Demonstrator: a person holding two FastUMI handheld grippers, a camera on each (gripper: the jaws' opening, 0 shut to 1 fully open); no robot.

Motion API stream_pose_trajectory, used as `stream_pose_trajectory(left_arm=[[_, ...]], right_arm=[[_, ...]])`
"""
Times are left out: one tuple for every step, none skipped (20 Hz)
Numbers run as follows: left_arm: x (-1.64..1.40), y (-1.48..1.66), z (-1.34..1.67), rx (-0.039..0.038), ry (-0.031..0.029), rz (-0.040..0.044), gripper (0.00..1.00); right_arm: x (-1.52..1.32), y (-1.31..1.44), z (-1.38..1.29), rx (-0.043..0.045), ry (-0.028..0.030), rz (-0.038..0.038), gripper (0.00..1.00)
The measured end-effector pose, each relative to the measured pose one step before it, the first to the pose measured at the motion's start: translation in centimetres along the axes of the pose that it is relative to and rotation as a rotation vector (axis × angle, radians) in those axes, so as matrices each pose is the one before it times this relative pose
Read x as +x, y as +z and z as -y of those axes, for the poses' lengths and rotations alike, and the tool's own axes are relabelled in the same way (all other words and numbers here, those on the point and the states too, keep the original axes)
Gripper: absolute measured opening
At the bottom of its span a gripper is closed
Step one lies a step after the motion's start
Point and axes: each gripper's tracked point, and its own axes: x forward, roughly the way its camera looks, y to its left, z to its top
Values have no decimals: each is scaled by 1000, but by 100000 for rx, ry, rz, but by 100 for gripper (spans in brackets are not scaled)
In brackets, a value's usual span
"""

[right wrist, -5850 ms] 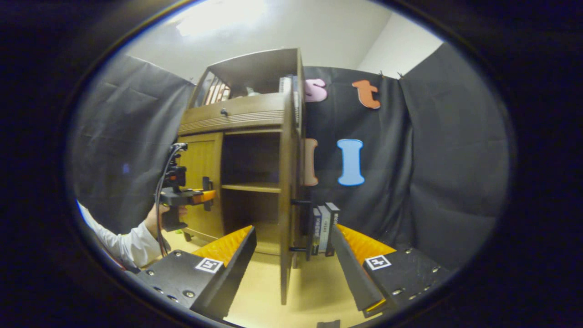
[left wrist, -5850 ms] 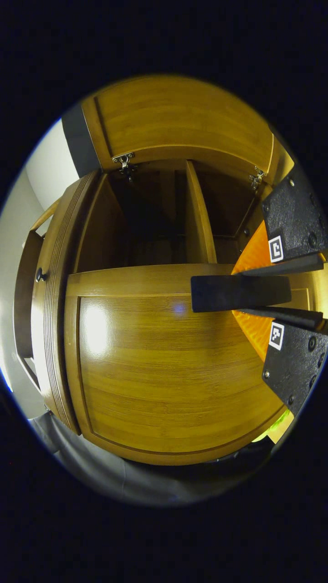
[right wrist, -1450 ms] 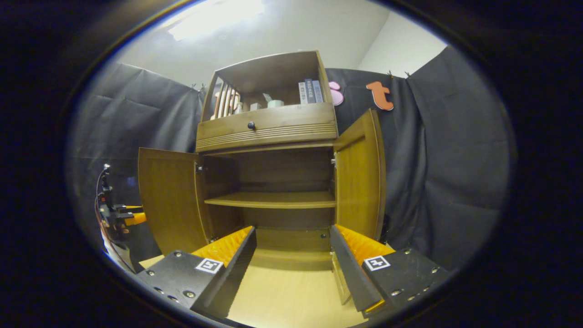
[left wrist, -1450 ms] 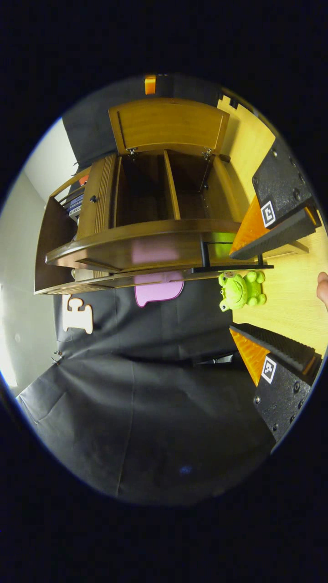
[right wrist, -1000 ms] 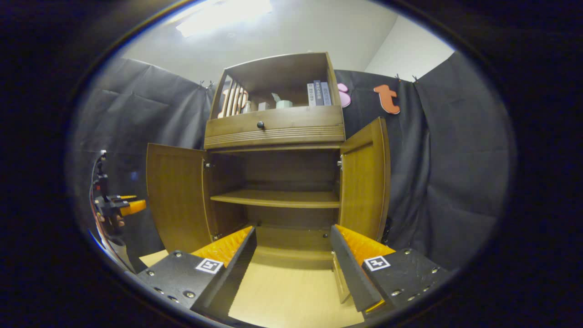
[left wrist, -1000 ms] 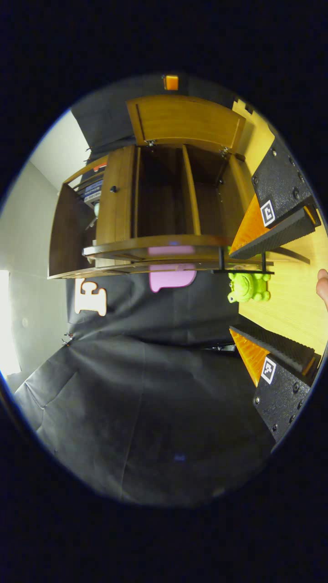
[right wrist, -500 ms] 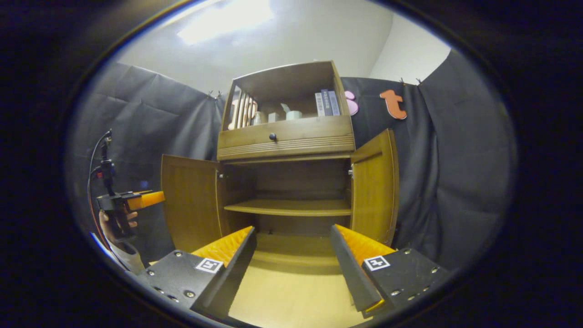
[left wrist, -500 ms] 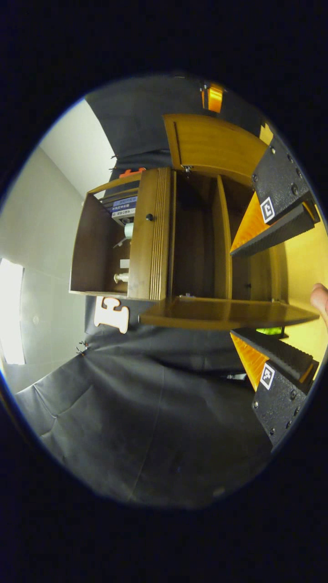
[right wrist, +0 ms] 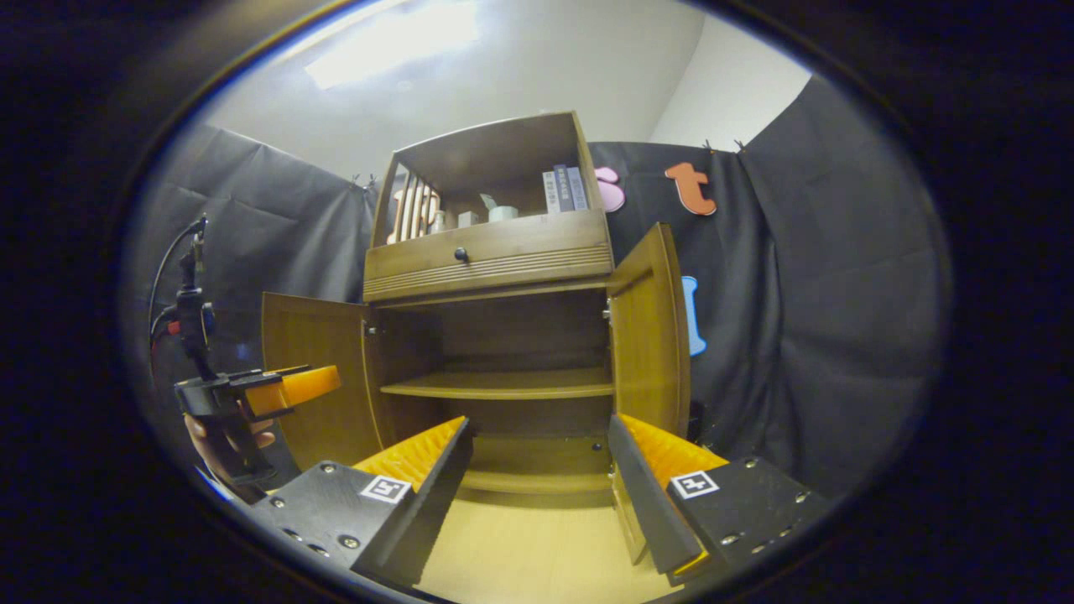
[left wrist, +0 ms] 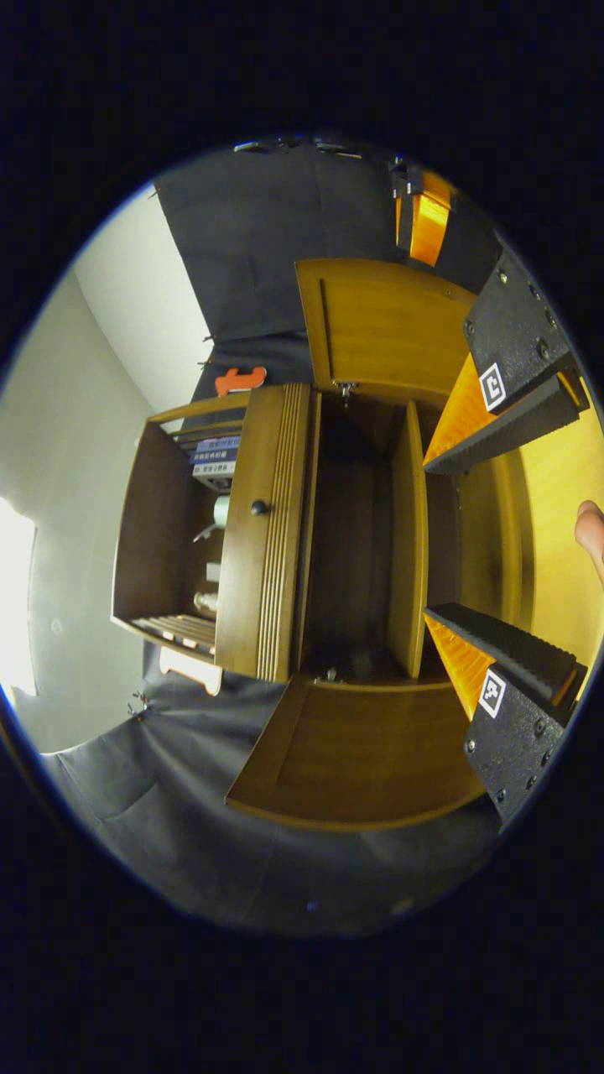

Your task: Open the right door of the double-door shoe cabinet with the right hand, and open the left door with the left hand.

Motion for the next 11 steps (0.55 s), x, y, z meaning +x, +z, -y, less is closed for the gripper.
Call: stream_pose_trajectory(left_arm=[[473, -243, 925, 622, -804, 202, 96], [552, -102, 859, 566, -452, 357, 96], [529, -219, 869, 1048, -599, 78, 92], [285, -393, 587, 550, -85, -248, 96], [357, -251, 410, 404, 544, 123, 92], [307, -95, 546, 46, 154, 749, 96], [374, -30, 357, -251, 395, 481, 92], [616, 15, 433, -64, -194, 763, 96], [536, 138, 558, 179, -1083, 778, 92], [563, 40, 600, -99, -1317, 911, 92], [499, 105, 163, -550, 114, 620, 92]], right_arm=[[-59, -88, 302, -614, 105, 518, 97], [19, -397, 449, -225, -417, -16, 97], [162, -285, 508, -314, -526, 35, 97], [58, -359, 358, -453, -239, -222, 97], [197, -308, 266, -684, 58, -202, 97], [186, -293, 24, -882, 539, 70, 97], [255, -284, 225, -692, -110, -351, 94], [434, -337, 97, -304, 271, -178, 97], [455, -236, -170, -307, 908, -198, 97], [331, -365, -256, -943, 769, -482, 97], [526, -263, -11, -1553, -272, -577, 94]])
